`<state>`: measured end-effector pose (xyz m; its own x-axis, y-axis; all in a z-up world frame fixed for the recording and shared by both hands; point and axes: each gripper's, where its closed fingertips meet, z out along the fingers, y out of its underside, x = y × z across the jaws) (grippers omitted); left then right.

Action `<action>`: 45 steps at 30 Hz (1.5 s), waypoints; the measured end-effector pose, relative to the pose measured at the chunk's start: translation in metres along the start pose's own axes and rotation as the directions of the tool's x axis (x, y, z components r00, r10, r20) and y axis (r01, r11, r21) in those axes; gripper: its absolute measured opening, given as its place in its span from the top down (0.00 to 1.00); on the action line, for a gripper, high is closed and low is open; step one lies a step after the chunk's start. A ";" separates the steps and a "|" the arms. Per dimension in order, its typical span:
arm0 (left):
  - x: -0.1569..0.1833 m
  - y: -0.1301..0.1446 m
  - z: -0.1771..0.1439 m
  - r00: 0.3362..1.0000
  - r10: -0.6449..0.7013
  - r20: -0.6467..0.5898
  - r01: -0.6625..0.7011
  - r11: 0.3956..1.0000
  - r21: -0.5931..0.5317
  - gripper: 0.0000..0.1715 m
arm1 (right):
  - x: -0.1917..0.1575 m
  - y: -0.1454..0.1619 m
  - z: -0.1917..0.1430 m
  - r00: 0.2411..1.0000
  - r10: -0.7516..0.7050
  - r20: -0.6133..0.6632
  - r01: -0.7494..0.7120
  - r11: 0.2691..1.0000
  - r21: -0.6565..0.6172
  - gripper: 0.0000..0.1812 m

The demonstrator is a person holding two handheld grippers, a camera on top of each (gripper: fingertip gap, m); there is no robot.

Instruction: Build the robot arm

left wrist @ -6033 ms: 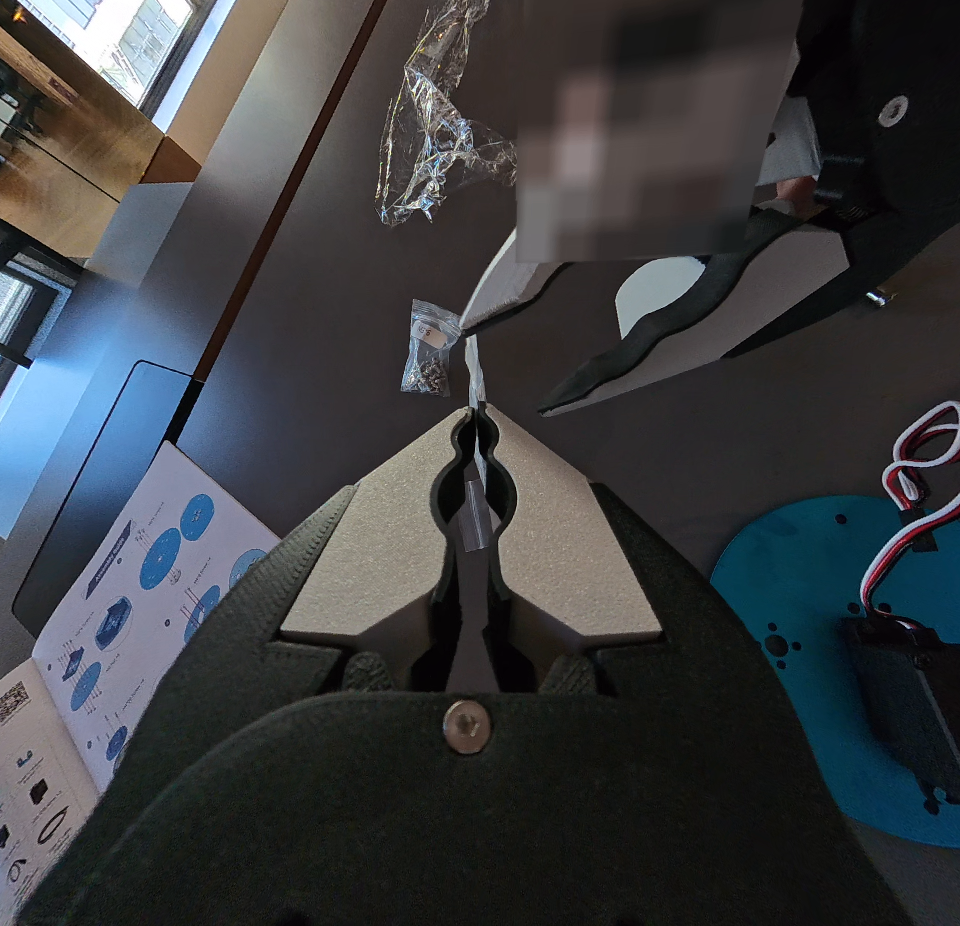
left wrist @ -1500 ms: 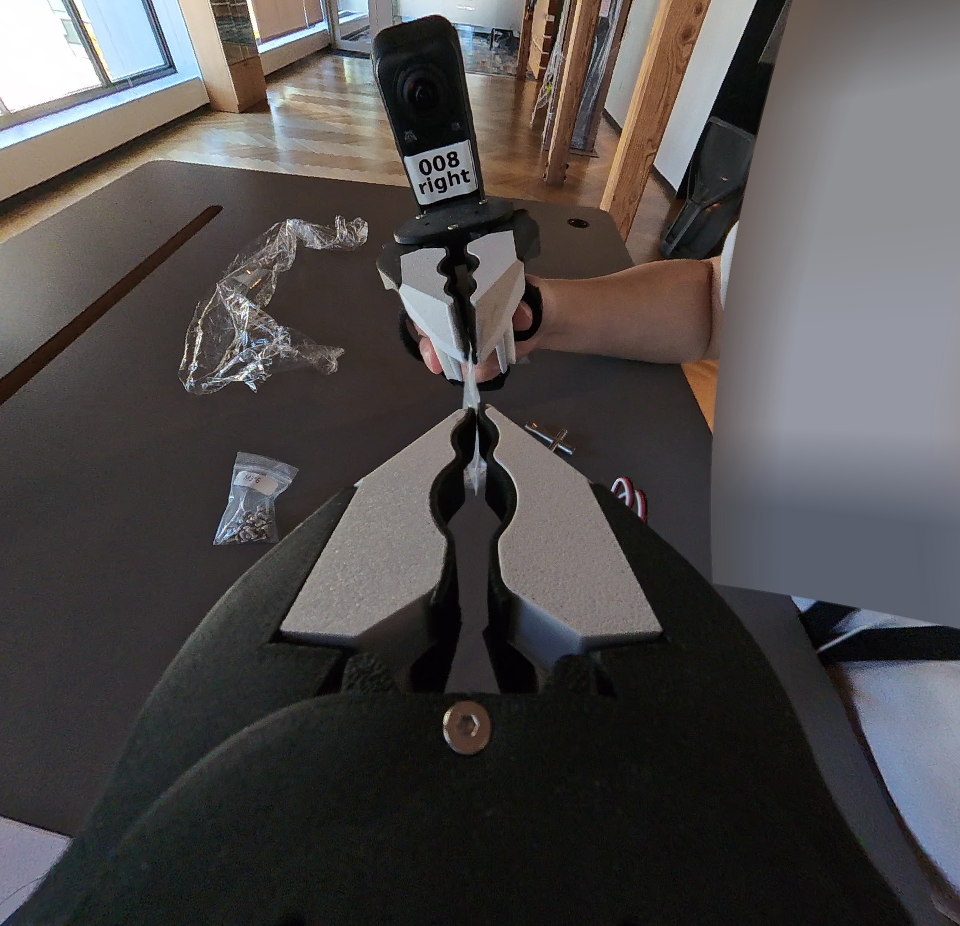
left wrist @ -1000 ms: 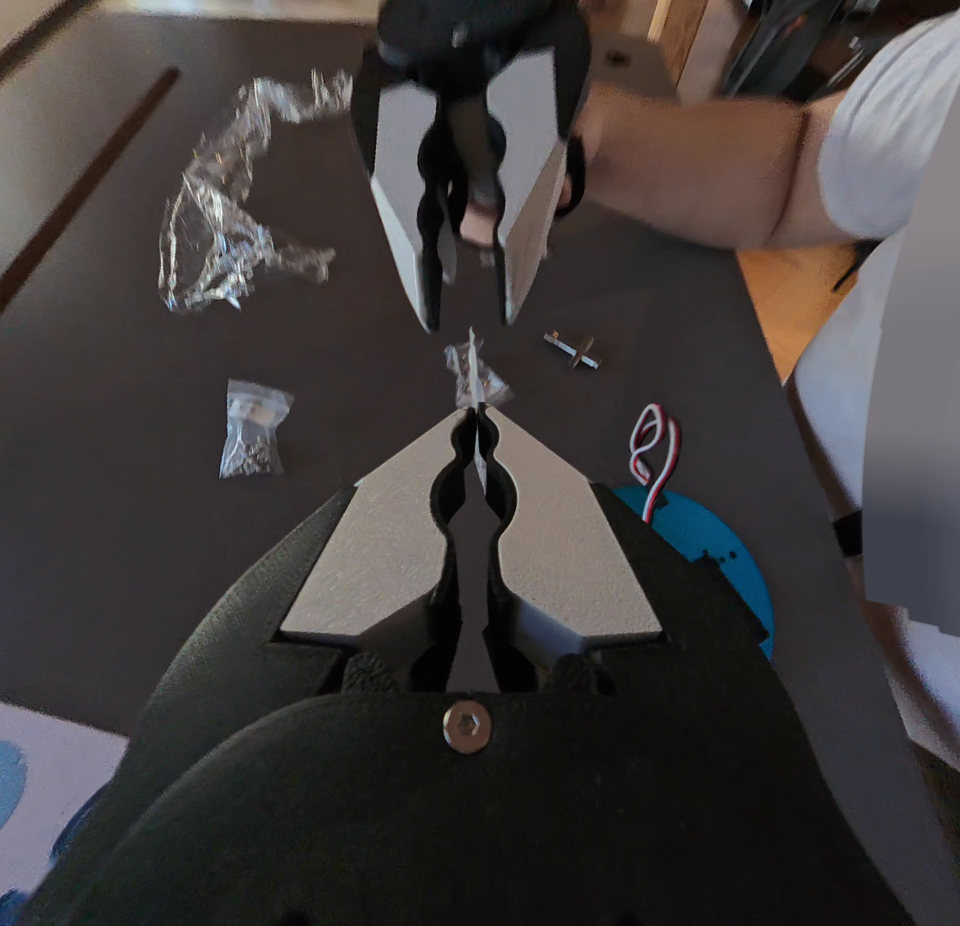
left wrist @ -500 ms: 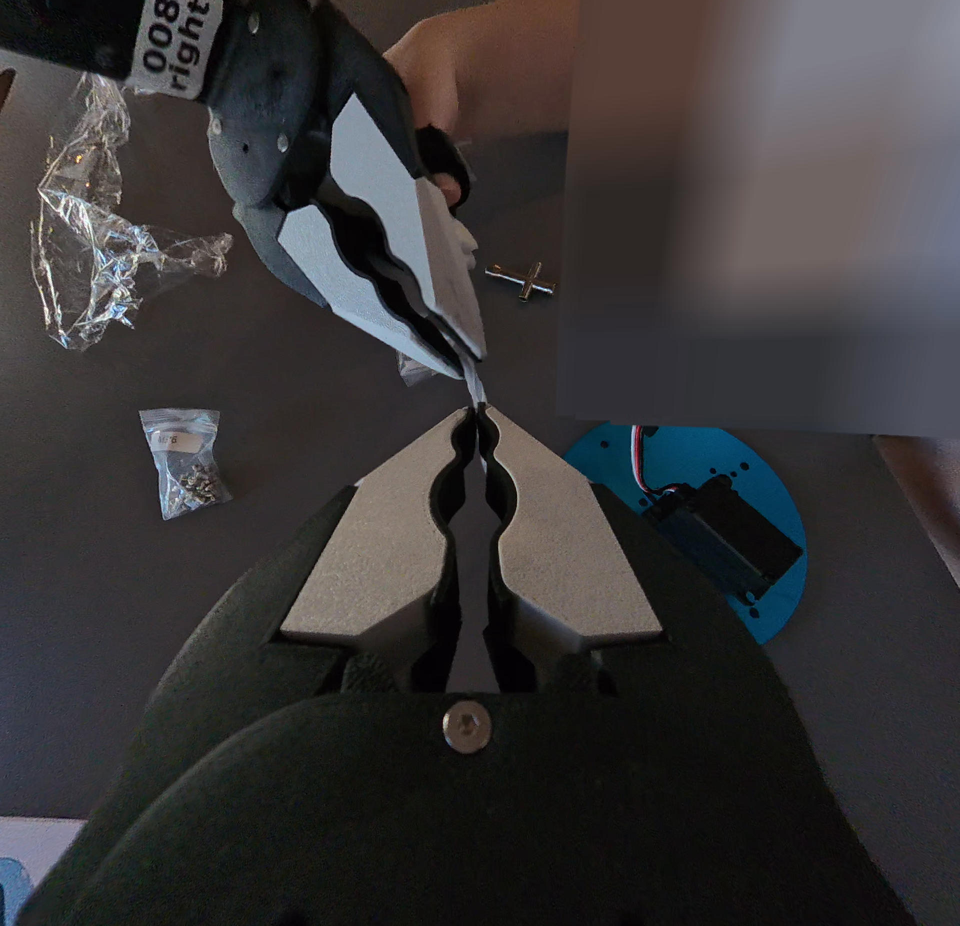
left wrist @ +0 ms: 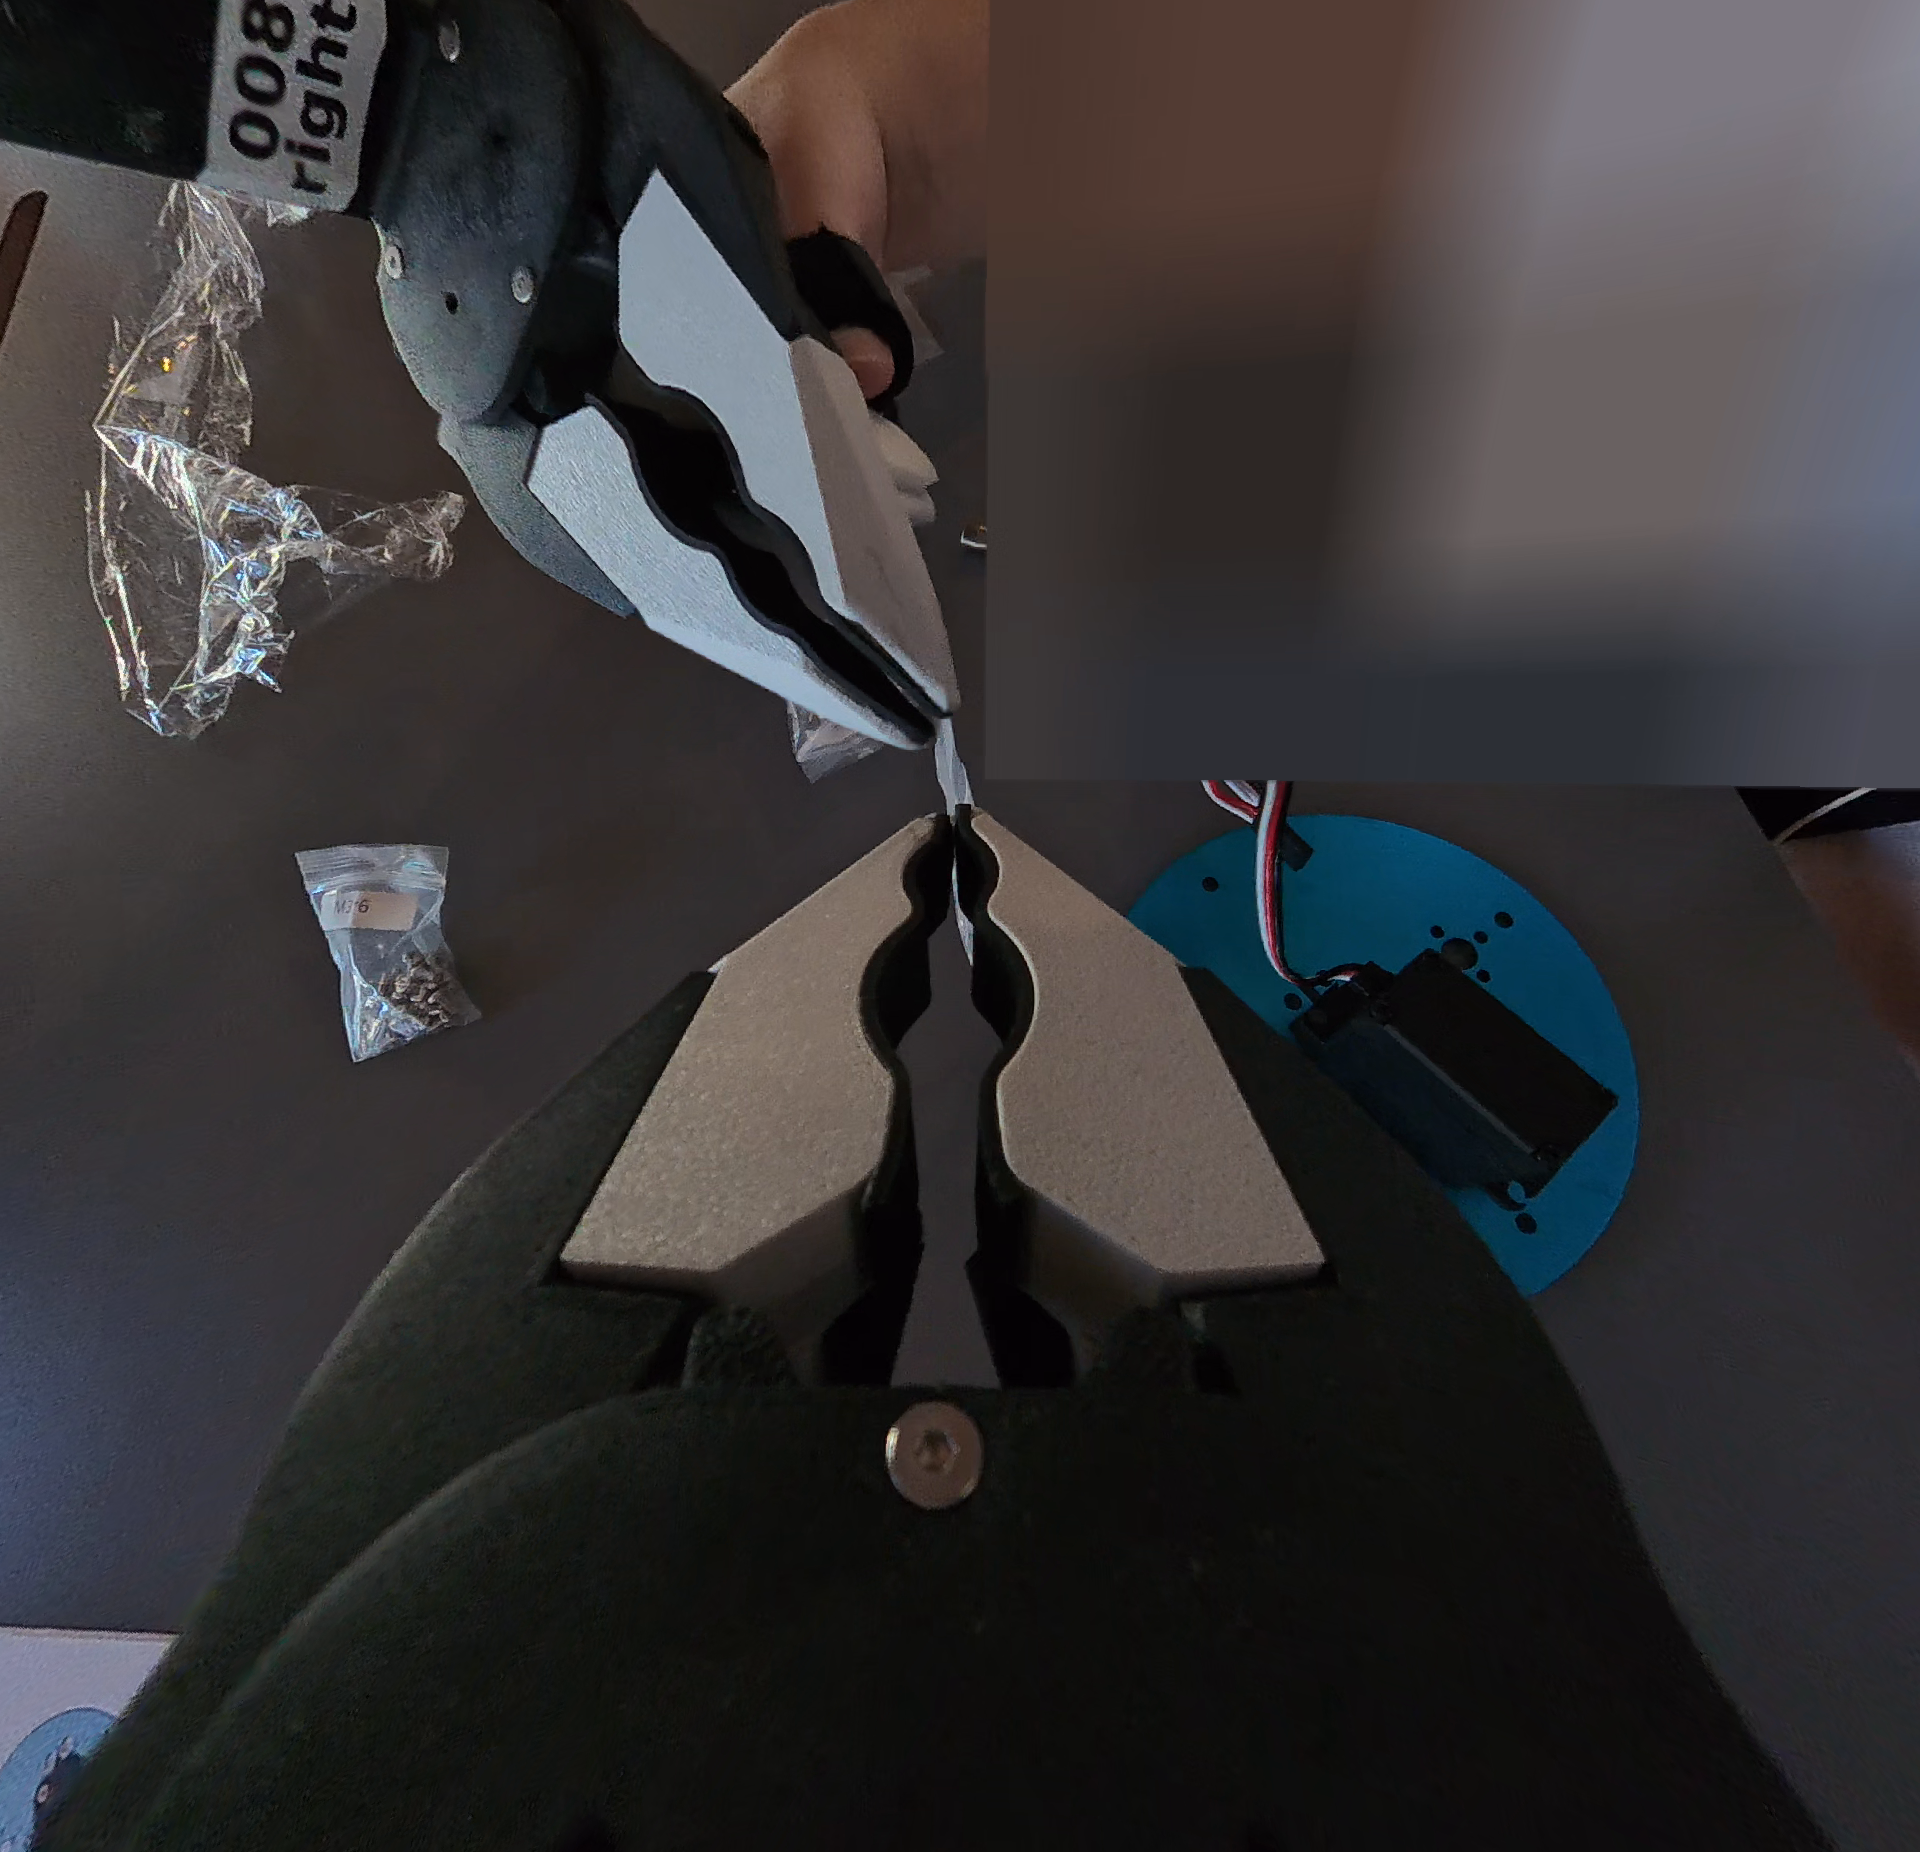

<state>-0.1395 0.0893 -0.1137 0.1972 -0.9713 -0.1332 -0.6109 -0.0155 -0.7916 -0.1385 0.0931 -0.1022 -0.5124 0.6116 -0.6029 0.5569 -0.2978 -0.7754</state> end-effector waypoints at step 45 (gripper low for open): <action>0.003 -0.005 0.002 1.000 -0.025 -0.013 0.026 0.999 0.020 1.00 | -0.001 0.007 0.000 0.995 -0.084 -0.056 0.079 0.994 -0.073 1.00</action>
<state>-0.1347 0.0871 -0.1110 0.2030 -0.9735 -0.1055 -0.5902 -0.0357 -0.8065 -0.1338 0.0903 -0.1066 -0.5200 0.6741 -0.5246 0.5609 -0.1937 -0.8049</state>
